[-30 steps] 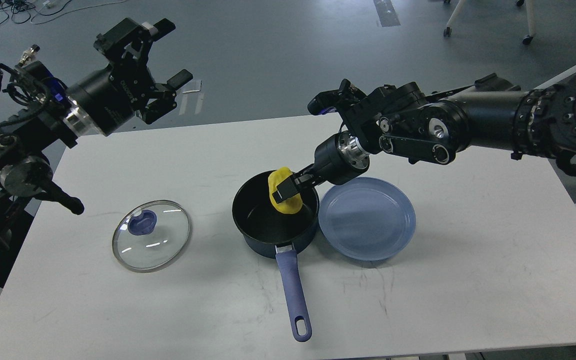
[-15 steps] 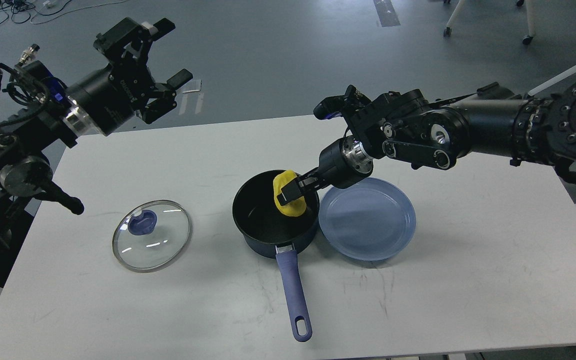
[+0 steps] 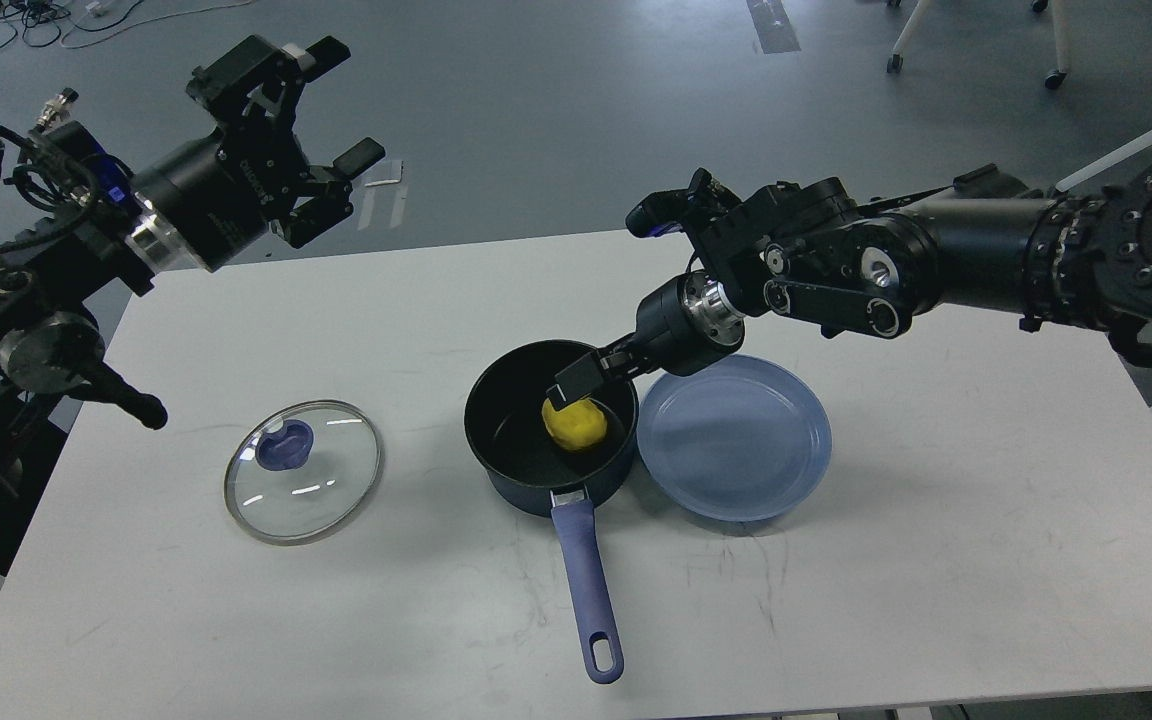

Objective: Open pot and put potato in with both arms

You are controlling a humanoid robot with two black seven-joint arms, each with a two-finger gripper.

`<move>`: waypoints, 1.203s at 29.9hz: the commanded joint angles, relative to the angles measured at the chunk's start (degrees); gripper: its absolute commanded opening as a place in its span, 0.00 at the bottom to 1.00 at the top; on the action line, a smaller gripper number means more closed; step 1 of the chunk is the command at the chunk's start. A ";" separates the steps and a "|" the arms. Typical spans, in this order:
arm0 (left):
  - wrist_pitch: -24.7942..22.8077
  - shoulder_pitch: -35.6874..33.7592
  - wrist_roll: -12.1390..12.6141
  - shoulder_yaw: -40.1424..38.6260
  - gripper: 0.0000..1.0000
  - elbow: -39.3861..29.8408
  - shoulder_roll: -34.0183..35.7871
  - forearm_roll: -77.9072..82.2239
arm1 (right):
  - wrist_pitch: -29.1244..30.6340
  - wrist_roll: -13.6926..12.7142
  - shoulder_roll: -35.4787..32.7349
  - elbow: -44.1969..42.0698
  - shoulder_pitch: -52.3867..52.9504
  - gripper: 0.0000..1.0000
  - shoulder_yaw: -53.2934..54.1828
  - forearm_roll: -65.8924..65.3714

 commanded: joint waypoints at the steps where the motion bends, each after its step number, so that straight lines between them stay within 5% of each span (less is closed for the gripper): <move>1: 0.00 0.00 0.00 -0.04 0.98 -0.02 0.01 0.00 | 0.01 0.00 0.00 0.19 0.64 0.88 0.27 1.10; 10: 0.00 0.09 0.00 0.05 0.98 0.07 0.10 -0.08 | 0.01 0.00 -13.27 3.18 1.44 0.92 10.38 3.21; 19: 0.00 4.38 -0.09 -2.67 0.98 0.07 -1.39 -1.66 | 0.01 0.00 -26.97 4.68 -12.24 0.95 27.31 21.29; 28: 0.00 11.85 0.00 -7.24 0.98 0.60 -5.43 -1.67 | 0.01 0.00 -28.13 1.87 -31.94 0.95 45.08 30.72; 36: 0.00 17.66 0.00 -10.32 0.98 2.88 -9.21 -1.58 | 0.01 0.00 -28.30 1.69 -37.41 0.95 46.41 37.93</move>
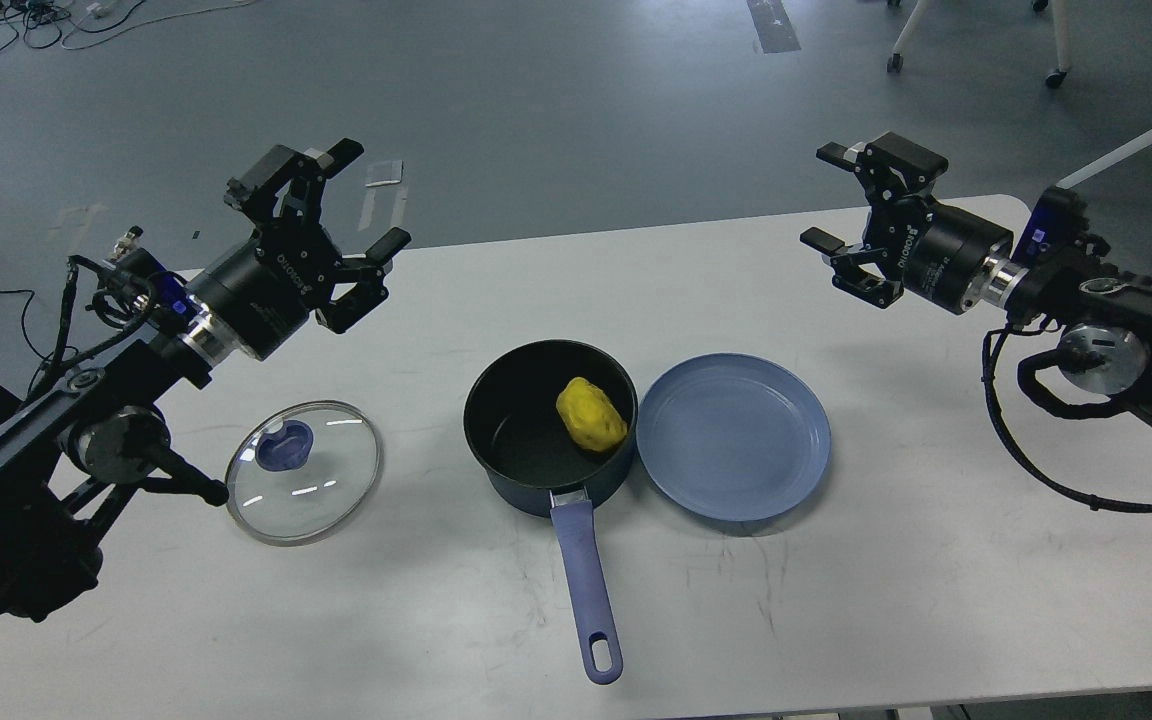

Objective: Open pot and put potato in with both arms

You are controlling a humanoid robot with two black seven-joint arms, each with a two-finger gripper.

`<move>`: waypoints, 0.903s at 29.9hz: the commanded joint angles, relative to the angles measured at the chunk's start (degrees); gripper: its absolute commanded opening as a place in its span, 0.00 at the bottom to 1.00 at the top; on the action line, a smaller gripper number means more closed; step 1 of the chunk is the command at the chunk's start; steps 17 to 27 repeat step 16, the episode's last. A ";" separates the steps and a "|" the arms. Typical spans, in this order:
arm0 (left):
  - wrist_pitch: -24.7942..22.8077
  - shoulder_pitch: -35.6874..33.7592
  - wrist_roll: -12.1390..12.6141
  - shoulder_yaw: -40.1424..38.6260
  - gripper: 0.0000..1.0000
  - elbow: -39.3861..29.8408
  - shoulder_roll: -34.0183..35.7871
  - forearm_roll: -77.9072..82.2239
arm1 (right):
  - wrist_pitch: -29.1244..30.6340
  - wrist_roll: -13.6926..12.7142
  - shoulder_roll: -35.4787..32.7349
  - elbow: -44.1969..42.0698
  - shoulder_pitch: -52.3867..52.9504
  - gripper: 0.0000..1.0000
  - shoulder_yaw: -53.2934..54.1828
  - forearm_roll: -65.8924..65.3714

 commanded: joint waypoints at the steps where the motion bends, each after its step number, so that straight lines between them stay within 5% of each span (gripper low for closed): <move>1: -0.02 2.37 -0.09 -1.50 0.98 1.76 -2.16 0.06 | 0.00 0.01 -0.05 0.22 -1.63 0.95 0.55 1.67; 27: -0.02 4.92 -0.36 -2.56 0.98 3.61 -4.27 0.06 | 0.00 0.01 -0.05 0.14 -3.22 1.00 1.25 1.67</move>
